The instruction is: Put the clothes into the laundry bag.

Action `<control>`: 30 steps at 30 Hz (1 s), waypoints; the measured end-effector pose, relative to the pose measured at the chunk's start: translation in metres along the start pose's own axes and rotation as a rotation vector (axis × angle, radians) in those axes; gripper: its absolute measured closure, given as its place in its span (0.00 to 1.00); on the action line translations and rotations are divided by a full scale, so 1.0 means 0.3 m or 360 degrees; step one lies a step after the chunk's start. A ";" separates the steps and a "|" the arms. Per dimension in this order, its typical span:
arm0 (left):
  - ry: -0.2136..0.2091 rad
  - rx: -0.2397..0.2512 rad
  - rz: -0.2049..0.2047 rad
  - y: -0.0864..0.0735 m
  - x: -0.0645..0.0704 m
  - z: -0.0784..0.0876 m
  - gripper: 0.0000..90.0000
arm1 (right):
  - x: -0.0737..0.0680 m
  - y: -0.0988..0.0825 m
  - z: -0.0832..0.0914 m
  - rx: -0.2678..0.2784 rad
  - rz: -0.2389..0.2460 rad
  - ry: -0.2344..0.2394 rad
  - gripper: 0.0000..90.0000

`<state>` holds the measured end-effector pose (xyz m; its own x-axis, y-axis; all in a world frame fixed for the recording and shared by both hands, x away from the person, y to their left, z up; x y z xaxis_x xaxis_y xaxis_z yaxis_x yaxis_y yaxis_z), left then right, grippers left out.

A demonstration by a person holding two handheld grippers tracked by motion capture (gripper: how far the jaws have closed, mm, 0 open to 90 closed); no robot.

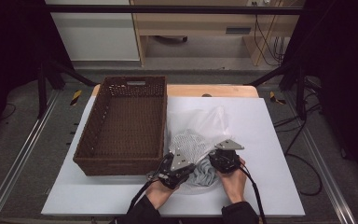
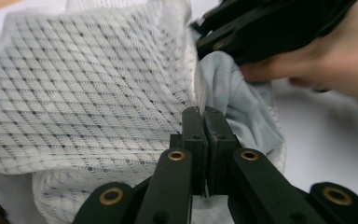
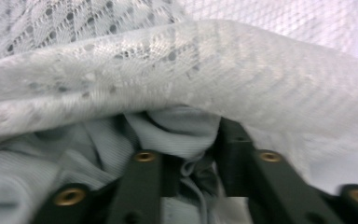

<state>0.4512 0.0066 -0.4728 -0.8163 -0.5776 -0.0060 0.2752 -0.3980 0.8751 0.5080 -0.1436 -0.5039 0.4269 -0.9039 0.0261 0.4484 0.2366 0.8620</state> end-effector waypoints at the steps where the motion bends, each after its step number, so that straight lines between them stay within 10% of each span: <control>1: 0.0010 0.0014 -0.0013 0.004 -0.003 0.003 0.98 | 0.007 0.002 0.035 0.0025 0.0004 0.0039 0.57; 7: 0.0023 0.0037 0.0007 0.010 -0.019 0.012 0.98 | 0.020 0.006 0.158 0.0146 -0.0057 0.0268 0.41; 13: 0.0033 0.0045 0.0003 0.012 -0.023 0.012 0.98 | -0.046 0.012 0.145 0.0127 -0.0057 0.0405 0.29; 16: 0.0032 0.0042 0.0015 0.012 -0.030 0.012 0.98 | -0.073 -0.005 0.105 0.0053 -0.0008 0.0405 0.43; 20: 0.0037 0.0058 0.0028 0.020 -0.031 0.018 0.98 | -0.117 -0.019 0.092 0.0028 -0.0010 0.0521 0.90; 26: 0.0020 0.0097 0.0019 0.050 -0.016 0.041 0.98 | -0.153 0.005 0.059 0.0030 0.0072 0.0504 0.93; 30: 0.0021 0.0105 -0.0001 0.057 -0.007 0.054 0.98 | -0.127 0.029 -0.014 0.0076 -0.0024 0.0375 0.93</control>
<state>0.4494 0.0125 -0.4502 -0.8097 -0.5868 -0.0122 0.2403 -0.3505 0.9052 0.4989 -0.1056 -0.4996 0.5941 -0.7980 -0.1010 0.4210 0.2014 0.8844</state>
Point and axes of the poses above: each handheld gripper's, and its own axes: z roughly backward along the jaws, y roughly out of its top, x roughly to its right, the point moved 6 cm from there along -z, roughly forward along the jaws, and after that the axes turned 7 degrees about x, right-handed, at the moved point
